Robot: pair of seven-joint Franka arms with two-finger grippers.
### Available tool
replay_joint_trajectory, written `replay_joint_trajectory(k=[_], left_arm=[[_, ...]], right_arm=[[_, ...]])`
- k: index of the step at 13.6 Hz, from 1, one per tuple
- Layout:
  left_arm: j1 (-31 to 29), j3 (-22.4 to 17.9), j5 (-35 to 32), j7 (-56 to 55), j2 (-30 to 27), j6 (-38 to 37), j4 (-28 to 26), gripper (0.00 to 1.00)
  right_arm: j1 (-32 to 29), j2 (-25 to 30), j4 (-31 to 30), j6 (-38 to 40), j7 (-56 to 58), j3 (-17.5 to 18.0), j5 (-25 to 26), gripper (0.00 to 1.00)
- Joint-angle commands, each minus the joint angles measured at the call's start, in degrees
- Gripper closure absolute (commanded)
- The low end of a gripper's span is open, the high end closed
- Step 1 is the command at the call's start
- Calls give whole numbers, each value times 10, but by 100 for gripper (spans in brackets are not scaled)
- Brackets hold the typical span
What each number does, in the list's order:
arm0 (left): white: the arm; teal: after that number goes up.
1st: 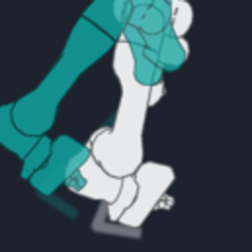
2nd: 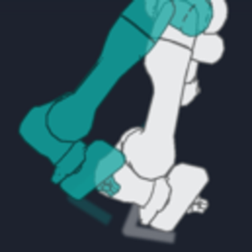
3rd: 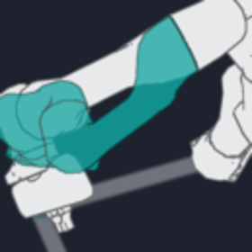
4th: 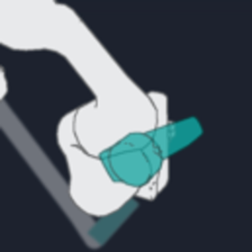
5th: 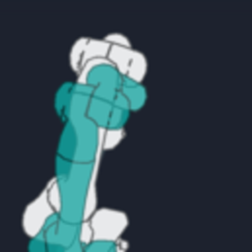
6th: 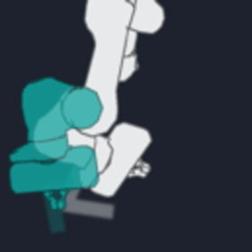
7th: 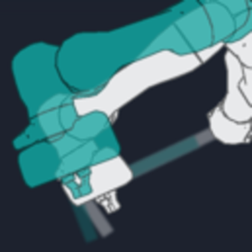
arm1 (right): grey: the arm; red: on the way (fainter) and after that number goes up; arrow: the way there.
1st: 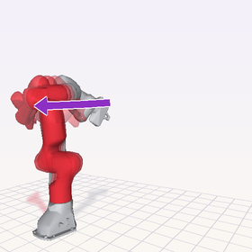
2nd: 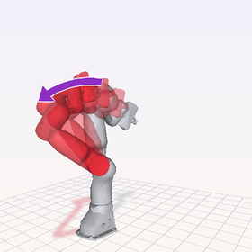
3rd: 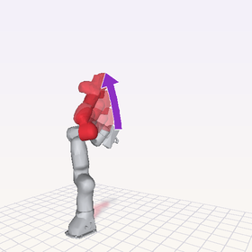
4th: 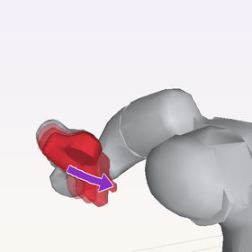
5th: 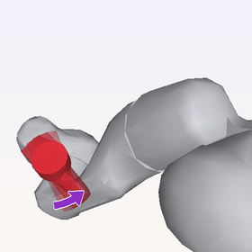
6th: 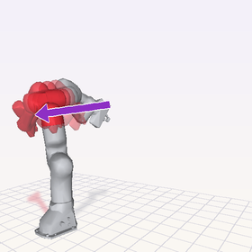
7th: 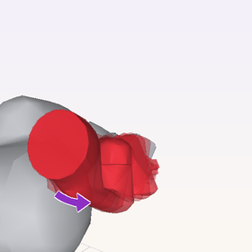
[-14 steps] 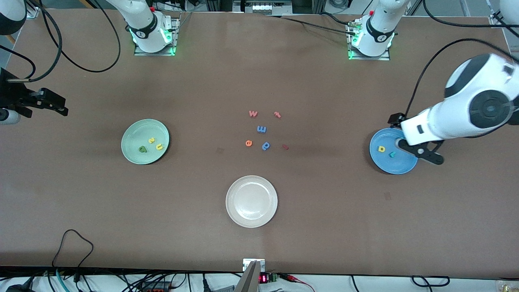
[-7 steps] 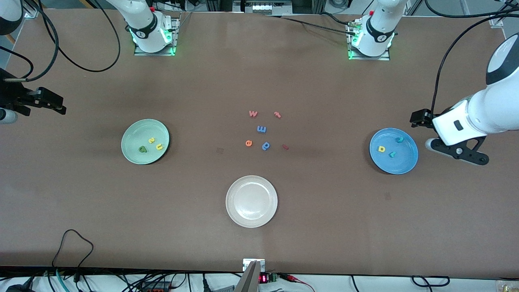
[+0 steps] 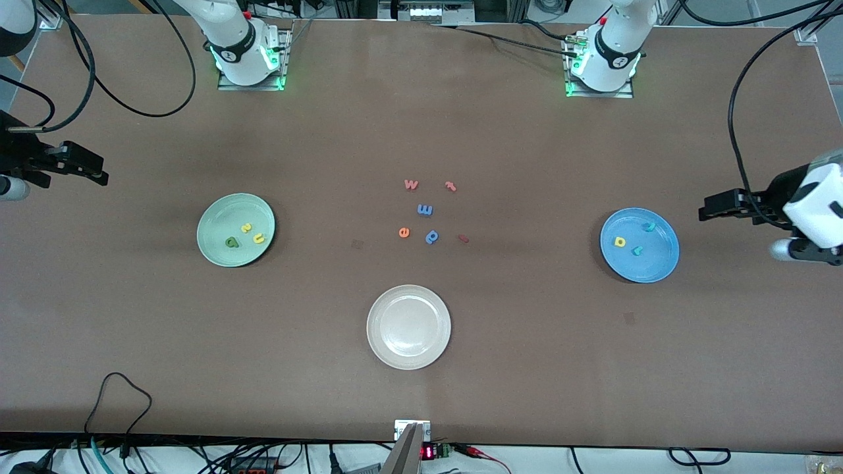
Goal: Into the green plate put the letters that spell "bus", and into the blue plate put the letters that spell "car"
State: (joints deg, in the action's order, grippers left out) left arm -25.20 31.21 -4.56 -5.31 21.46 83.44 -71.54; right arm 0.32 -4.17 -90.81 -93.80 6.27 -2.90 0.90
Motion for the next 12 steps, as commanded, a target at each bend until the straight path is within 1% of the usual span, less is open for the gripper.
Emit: replay_joint_trajectory(k=[1, 2, 3, 4, 6, 7, 10, 12], left_arm=[[100, -130, 29, 6, -74, 18, -60, 0], [150, -181, 28, 6, -102, 30, -102, 0], [208, -250, 32, 6, -139, 50, -146, 0], [237, -280, 47, 12, -172, 80, -198, 0], [245, -287, 48, 54, -229, 145, -277, 0], [245, -287, 49, 91, -241, 148, -286, 0], [258, -288, 46, 87, -253, 146, -291, 0], [258, -287, 45, 86, -248, 145, -289, 0]], right_arm=[[-13, -4, 13, 16, 7, 12, 4, 0], [-13, -4, 13, 17, 6, 12, 4, 0], [-13, -4, 13, 16, 6, 13, 3, 0], [-13, -4, 13, 16, 6, 13, 2, 0], [-13, -4, 13, 11, 5, 12, 1, 0], [-13, -4, 13, 12, 2, 12, -1, 0], [-13, -4, 13, 12, 1, 14, -3, 0], [-13, -4, 13, 12, 1, 14, -4, 0]])
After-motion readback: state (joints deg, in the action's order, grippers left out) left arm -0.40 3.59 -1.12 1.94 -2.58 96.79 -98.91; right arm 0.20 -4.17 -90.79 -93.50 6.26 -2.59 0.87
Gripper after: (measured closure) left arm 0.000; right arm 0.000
